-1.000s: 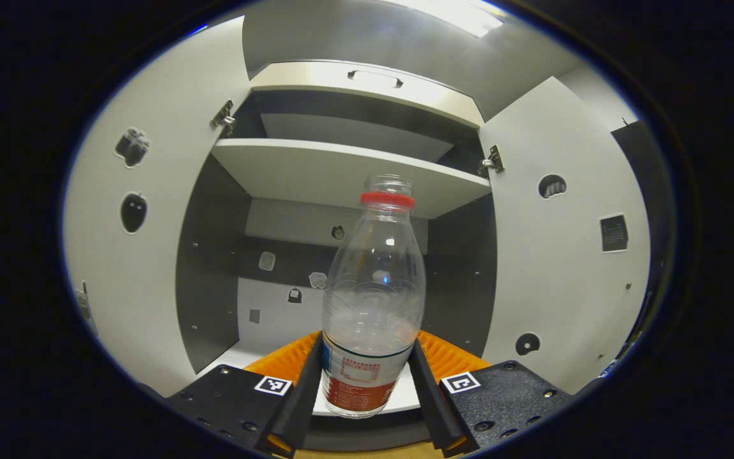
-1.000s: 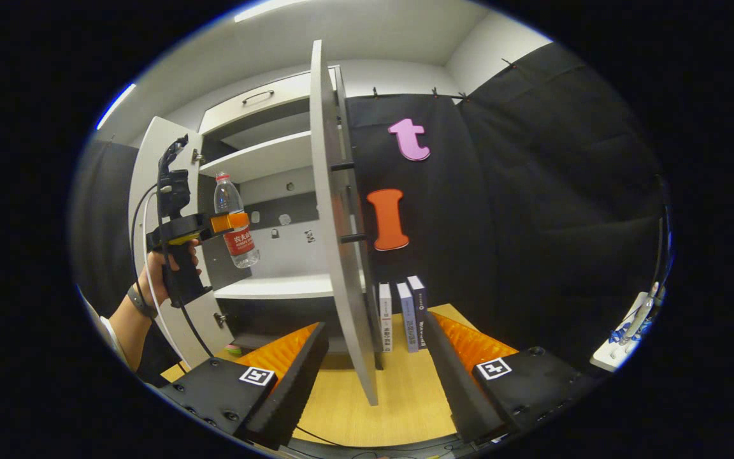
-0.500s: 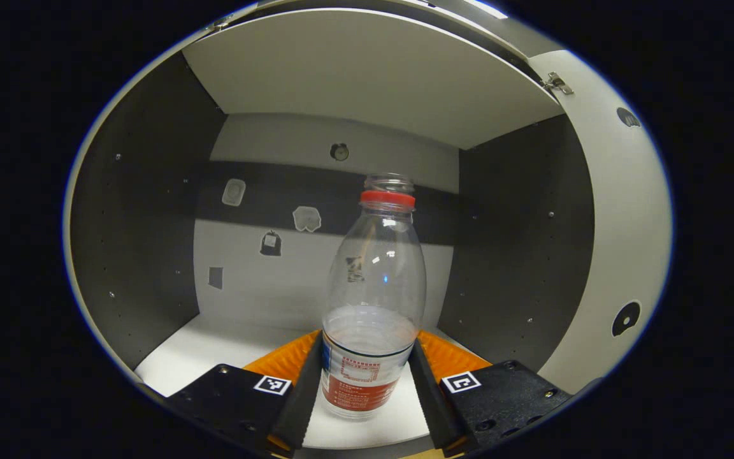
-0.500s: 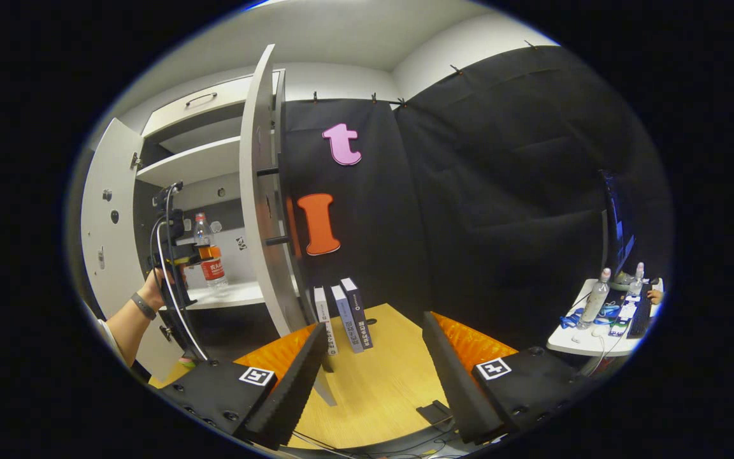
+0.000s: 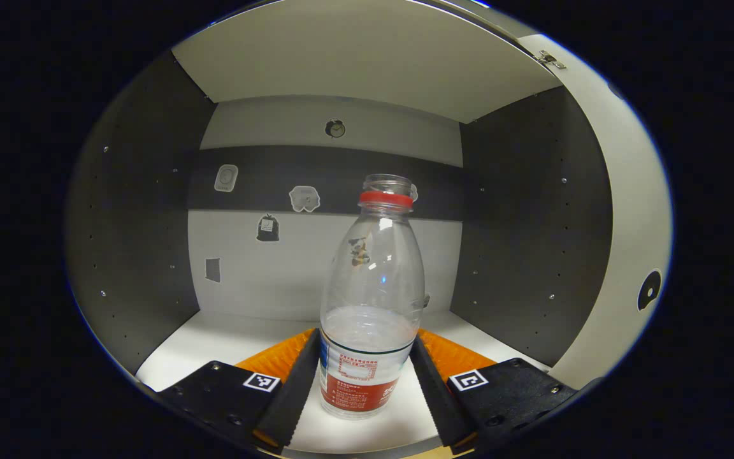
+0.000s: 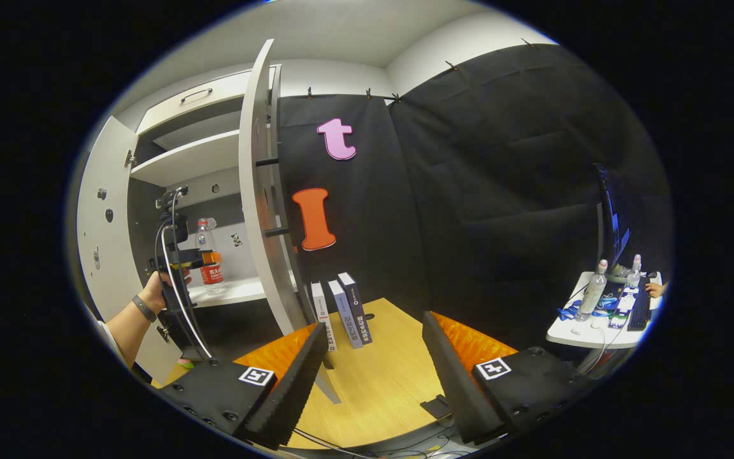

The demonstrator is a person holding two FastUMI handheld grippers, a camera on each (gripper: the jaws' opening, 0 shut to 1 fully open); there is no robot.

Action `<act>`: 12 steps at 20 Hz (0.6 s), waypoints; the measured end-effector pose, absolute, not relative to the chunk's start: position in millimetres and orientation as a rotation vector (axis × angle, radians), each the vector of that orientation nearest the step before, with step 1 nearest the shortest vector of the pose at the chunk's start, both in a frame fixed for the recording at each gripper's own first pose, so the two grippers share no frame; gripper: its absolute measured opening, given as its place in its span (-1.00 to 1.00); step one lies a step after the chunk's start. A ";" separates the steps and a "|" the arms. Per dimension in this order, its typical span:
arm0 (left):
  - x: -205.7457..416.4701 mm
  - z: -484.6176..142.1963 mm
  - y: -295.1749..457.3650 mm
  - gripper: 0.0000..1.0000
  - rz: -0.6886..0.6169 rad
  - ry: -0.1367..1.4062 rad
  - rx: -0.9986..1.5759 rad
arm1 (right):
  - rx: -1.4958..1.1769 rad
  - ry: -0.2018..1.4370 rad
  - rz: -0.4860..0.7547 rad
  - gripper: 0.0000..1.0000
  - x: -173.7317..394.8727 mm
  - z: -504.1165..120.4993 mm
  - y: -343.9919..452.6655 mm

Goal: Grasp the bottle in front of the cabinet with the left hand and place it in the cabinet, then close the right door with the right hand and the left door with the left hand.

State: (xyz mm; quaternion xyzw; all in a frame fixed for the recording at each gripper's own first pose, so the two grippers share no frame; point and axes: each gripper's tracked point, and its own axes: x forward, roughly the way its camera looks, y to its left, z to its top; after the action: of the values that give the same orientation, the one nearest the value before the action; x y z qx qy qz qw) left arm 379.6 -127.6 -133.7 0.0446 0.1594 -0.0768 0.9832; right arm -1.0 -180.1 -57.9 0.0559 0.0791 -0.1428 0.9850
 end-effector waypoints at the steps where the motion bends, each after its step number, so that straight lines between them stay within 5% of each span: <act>1: 380.0 -136.0 -127.3 0.71 -0.152 0.320 0.088 | 0.111 0.160 -0.288 0.97 -0.9 -56.3 -180.6; 4: 376.0 -124.0 -125.1 0.91 -0.131 0.279 0.051 | 0.106 0.161 -0.285 0.97 -2.9 -55.7 -181.0; 12: 322.6 -21.5 -131.2 0.84 -0.137 0.048 0.039 | 0.103 0.170 -0.210 0.97 4.0 -48.9 -186.0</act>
State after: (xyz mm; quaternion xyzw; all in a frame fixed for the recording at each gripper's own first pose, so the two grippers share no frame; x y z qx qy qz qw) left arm 322.6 -131.2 -21.5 0.0193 0.0239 -0.0683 0.9972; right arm 4.0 -186.0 -48.9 0.0514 0.0846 -0.1046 0.9896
